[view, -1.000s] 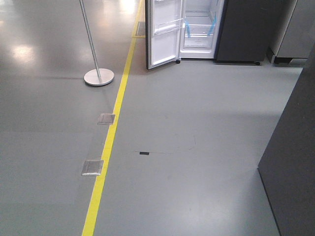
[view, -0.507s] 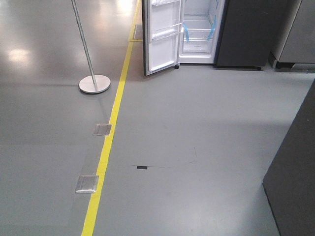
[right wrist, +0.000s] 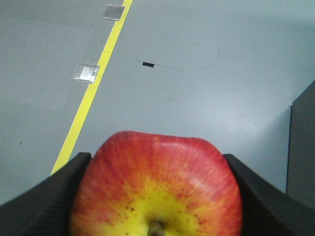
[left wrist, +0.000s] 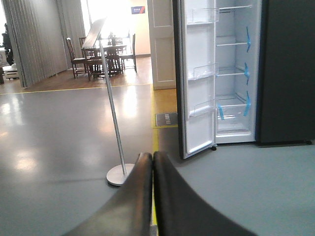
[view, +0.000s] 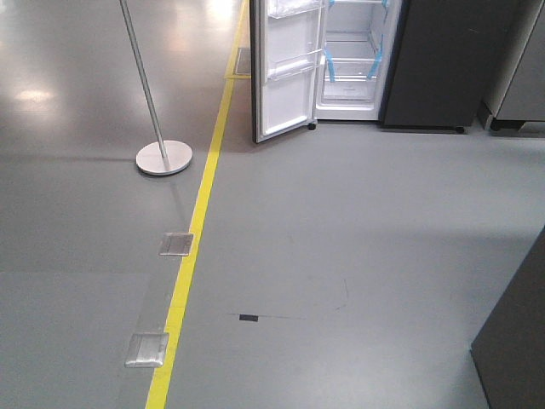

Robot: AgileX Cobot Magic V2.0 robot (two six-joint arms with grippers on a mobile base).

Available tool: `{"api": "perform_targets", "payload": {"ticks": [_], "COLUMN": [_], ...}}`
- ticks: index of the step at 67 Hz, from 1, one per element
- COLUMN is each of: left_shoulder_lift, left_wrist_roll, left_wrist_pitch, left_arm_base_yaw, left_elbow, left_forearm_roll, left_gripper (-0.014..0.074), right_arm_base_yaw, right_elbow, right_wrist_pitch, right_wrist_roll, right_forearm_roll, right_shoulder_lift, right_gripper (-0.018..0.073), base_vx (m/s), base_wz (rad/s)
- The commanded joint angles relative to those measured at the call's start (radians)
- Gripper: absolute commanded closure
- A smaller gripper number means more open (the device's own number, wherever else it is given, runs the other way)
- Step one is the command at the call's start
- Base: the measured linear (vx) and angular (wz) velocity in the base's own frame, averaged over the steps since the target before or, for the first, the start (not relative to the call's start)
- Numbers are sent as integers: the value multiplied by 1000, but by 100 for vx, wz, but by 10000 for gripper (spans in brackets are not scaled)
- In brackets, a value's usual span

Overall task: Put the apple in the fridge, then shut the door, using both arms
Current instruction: 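Drive toward the open silver fridge with the apple in the right gripper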

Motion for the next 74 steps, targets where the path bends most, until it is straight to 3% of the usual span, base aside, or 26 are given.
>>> {"api": "perform_targets", "payload": {"ticks": [1, 74], "left_shoulder_lift": [-14, -14], "left_wrist_roll": [2, 2], "left_wrist_pitch": [-69, -69], "left_arm_base_yaw": [-9, -9], "left_elbow": [-18, -18], "left_forearm_roll": [-1, -1], "left_gripper": [603, 603], "right_arm_base_yaw": [-5, -5], "right_elbow": [-24, -24], "right_wrist_pitch": [-61, -61], "right_wrist_roll": [-8, -8], "right_forearm_roll": [14, 14], "right_shoulder_lift": [10, 10], "right_gripper": [447, 447], "base_vx": [23, 26], "base_wz": [2, -3]}}
